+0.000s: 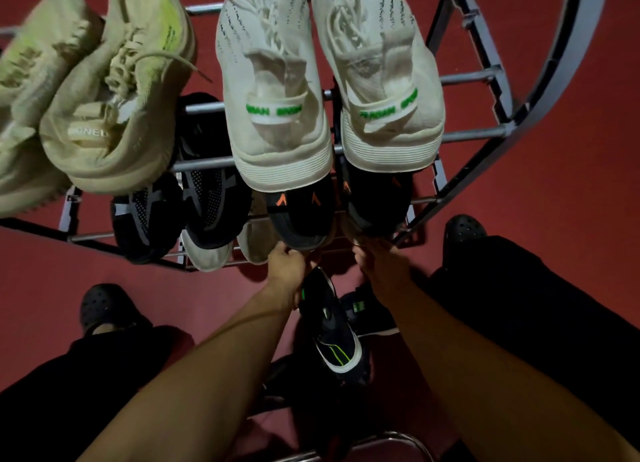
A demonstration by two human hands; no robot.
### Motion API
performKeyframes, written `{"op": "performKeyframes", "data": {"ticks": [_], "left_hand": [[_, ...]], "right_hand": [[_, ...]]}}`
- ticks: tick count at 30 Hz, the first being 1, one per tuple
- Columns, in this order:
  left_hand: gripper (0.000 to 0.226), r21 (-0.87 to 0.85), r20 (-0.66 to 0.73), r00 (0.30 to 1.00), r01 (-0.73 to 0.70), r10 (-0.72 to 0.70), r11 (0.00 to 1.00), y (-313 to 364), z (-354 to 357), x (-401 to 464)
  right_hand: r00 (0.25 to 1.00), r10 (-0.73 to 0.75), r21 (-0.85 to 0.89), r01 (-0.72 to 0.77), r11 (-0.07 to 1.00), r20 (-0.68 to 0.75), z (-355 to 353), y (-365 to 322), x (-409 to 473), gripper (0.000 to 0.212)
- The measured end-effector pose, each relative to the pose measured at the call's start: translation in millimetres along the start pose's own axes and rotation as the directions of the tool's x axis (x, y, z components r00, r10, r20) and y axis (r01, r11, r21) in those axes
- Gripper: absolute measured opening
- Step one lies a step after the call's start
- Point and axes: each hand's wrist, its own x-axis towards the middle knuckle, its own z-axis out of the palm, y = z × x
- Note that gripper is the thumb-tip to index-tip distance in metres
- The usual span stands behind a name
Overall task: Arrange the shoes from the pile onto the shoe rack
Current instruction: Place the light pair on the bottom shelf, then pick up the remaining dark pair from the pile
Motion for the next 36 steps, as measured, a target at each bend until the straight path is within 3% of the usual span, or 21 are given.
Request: {"op": "performKeyframes", "data": {"ticks": [3,6,7,9,10,12,14,17,20,22,23,25,28,31,36], "left_hand": [[0.016,0.157,0.020,0.994,-0.110,0.108,0.981,3,-9,-10],[0.017,0.217,0.117,0.986,-0.139,0.115,0.966,-4,-24,-30],[0.017,0.256,0.136,0.985,-0.136,0.104,0.957,-10,-31,-35],[0.012,0.339,0.173,0.983,-0.122,0.066,0.933,-23,-50,-40],[0.008,0.387,0.193,0.980,-0.116,0.042,0.915,-29,-61,-41],[0.007,0.459,0.226,0.974,-0.109,0.002,0.882,-39,-83,-43],[0.012,0.506,0.225,0.974,-0.087,-0.034,0.858,-46,-104,-46],[0.010,0.534,0.203,0.975,-0.035,-0.088,0.844,-52,-130,-48],[0.003,0.553,0.212,0.970,-0.017,-0.121,0.833,-57,-149,-49],[0.004,0.539,0.213,0.968,-0.003,-0.133,0.842,-57,-156,-53],[0.005,0.530,0.212,0.968,0.002,-0.135,0.848,-57,-158,-55],[0.007,0.515,0.211,0.970,-0.004,-0.122,0.857,-54,-158,-61],[0.007,0.504,0.214,0.974,-0.040,-0.080,0.863,-44,-157,-70],[0.014,0.489,0.247,0.968,-0.083,-0.046,0.868,-25,-162,-86],[0.026,0.470,0.327,0.945,-0.146,-0.019,0.870,3,-181,-116]], "right_hand": [[1.000,0.017,-0.122,-0.020,0.992,-0.027,0,2,-8,0.006],[0.995,-0.051,-0.352,0.077,0.933,0.083,-14,21,-14,0.012],[0.982,-0.093,-0.528,0.167,0.832,0.164,-21,30,-17,0.009],[0.937,0.009,-0.829,0.304,0.470,0.349,-35,51,-23,0.008],[0.910,0.110,-0.879,0.347,0.327,0.400,-40,63,-26,0.015],[0.890,0.291,-0.935,0.314,0.167,0.351,-51,85,-33,0.043],[0.882,0.340,-0.930,0.364,-0.048,0.328,-58,103,-36,0.061],[0.874,0.301,-0.767,0.482,-0.423,0.383,-60,113,-40,0.055],[0.862,0.275,-0.634,0.501,-0.590,0.425,-47,112,-43,0.038],[0.851,0.317,-0.639,0.523,-0.564,0.418,-39,107,-44,0.044],[0.834,0.355,-0.656,0.552,-0.515,0.423,-35,104,-45,0.050],[0.840,0.328,-0.765,0.534,-0.360,0.432,-30,96,-50,0.037],[0.843,0.235,-0.839,0.523,-0.150,0.484,-19,85,-65,0.016],[0.812,0.172,-0.828,0.560,0.037,0.557,4,74,-86,0.011],[0.838,-0.060,-0.808,0.541,0.233,0.543,38,62,-130,0.006]]}}
